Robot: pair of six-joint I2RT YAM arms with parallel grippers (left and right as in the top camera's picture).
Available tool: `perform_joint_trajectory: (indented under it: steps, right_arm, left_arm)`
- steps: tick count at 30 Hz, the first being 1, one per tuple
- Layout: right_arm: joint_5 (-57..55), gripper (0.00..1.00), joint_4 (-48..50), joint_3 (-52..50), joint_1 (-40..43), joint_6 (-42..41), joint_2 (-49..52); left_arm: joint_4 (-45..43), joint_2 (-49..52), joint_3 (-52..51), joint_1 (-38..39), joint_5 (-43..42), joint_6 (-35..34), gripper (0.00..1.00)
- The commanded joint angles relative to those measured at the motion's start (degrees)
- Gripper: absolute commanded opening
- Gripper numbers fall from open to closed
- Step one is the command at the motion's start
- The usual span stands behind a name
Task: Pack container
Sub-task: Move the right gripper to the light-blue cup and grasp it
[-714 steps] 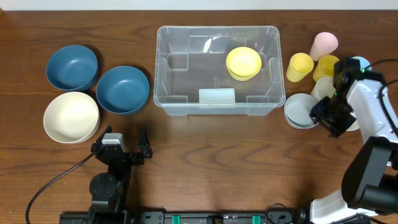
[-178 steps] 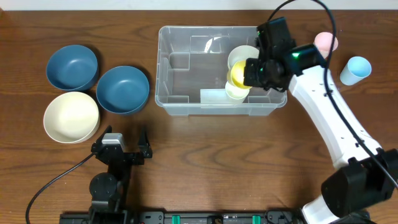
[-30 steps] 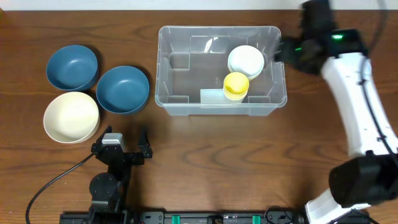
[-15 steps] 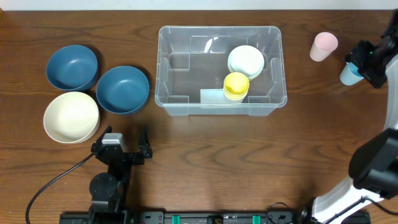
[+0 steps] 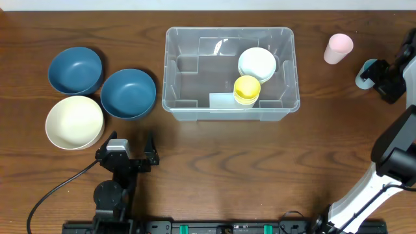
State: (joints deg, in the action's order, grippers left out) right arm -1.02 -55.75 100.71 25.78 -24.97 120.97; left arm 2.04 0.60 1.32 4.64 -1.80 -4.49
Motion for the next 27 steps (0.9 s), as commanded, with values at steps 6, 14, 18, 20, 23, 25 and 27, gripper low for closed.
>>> perform_joint_trajectory:
  steps: [6, 14, 18, 20, 23, 25, 27]
  right_arm:
    - [2.7, 0.73, 1.7, 0.6, 0.9, 2.7, 0.5]
    - [9.6, 0.74, 3.7, 0.6, 0.9, 6.9, 0.5]
    - [9.5, 0.74, 4.0, 0.6, 1.2, 6.6, 0.5]
    - [9.4, 0.74, 4.3, 0.6, 1.7, 5.2, 0.5]
    - [9.4, 0.74, 5.0, 0.6, 2.8, 4.2, 0.5]
    - [9.4, 0.74, 5.3, 0.6, 3.3, 4.2, 0.5]
    - [9.4, 0.74, 5.6, 0.6, 3.8, 4.2, 0.5]
  left_arm:
    - [2.0, -0.3, -1.1, -0.2, 0.3, 0.3, 0.98]
    - [2.0, -0.3, -1.1, -0.2, 0.3, 0.3, 0.98]
    - [2.0, -0.3, -1.1, -0.2, 0.3, 0.3, 0.98]
    - [2.0, -0.3, -1.1, -0.2, 0.3, 0.3, 0.98]
    - [2.0, -0.3, -1.1, -0.2, 0.3, 0.3, 0.98]
    - [2.0, -0.3, -1.1, -0.2, 0.3, 0.3, 0.98]
    - [2.0, -0.3, -1.1, -0.2, 0.3, 0.3, 0.98]
